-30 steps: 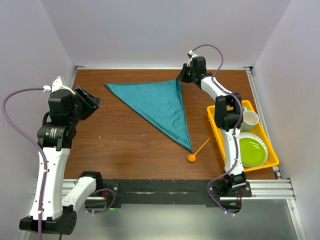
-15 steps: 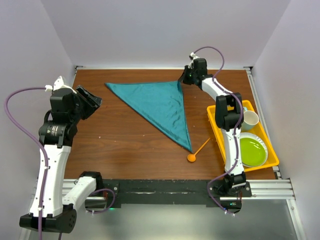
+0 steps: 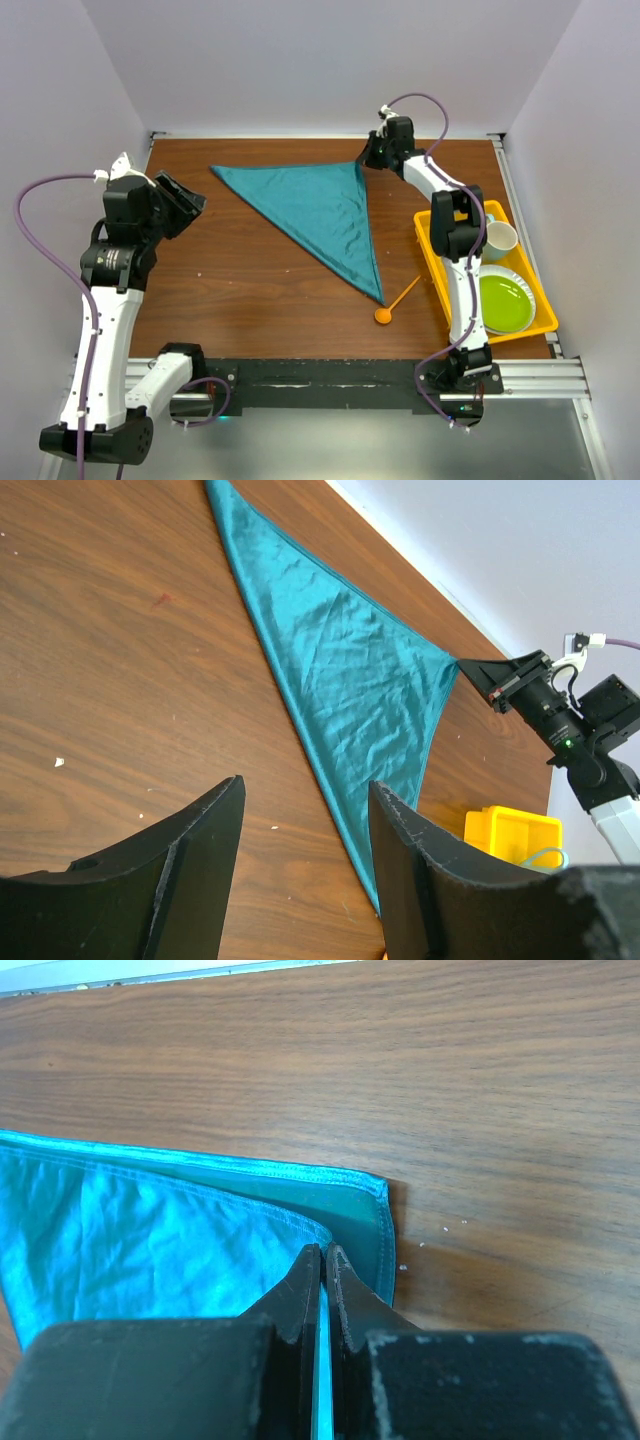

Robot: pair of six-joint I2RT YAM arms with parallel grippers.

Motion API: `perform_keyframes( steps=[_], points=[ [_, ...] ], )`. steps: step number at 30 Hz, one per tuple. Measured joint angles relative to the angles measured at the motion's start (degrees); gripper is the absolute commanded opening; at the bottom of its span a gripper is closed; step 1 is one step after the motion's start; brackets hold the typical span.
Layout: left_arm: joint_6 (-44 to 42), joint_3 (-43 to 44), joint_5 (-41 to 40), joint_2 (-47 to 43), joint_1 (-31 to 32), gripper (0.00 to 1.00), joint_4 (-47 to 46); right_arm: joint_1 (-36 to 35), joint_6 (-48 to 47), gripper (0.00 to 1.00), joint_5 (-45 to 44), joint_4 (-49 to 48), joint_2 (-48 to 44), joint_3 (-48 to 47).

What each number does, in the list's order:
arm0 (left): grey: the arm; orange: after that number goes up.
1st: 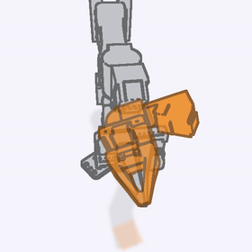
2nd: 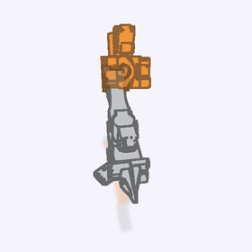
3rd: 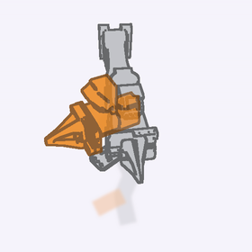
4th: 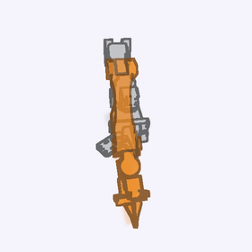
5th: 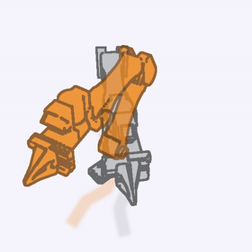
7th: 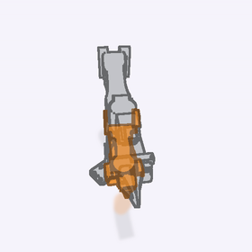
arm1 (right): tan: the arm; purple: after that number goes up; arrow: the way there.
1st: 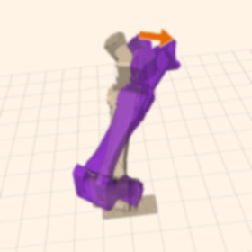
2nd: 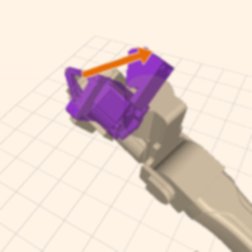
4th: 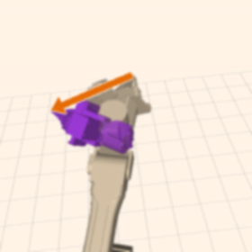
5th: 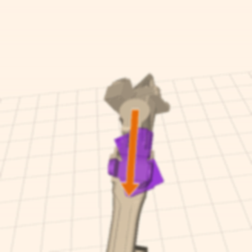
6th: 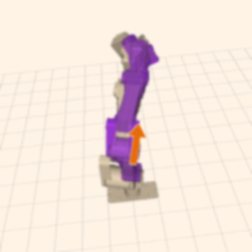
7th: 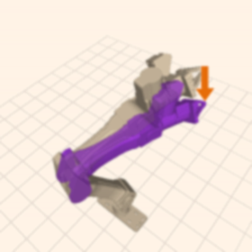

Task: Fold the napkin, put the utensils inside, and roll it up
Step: Fold the napkin

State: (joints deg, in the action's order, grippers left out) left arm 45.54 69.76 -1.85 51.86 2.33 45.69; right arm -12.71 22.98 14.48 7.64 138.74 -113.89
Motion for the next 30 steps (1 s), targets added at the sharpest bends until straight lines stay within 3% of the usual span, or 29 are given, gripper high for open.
perform_keyframes(
  steps=[23,28,30],
  points=[
    [2.03,-2.91,1.11,-0.28,0.00,0.57,-1.07,0.02,-0.04,0.01,0.50,0.55,4.24,-5.20],
    [2.10,-3.08,1.68,-0.39,0.00,0.57,-1.18,0.02,0.04,0.18,0.48,0.85,5.81,-6.80],
    [2.10,-3.28,2.16,-0.39,0.00,0.58,-1.60,0.02,0.02,0.35,0.46,1.64,6.69,-8.11]
  ],
)
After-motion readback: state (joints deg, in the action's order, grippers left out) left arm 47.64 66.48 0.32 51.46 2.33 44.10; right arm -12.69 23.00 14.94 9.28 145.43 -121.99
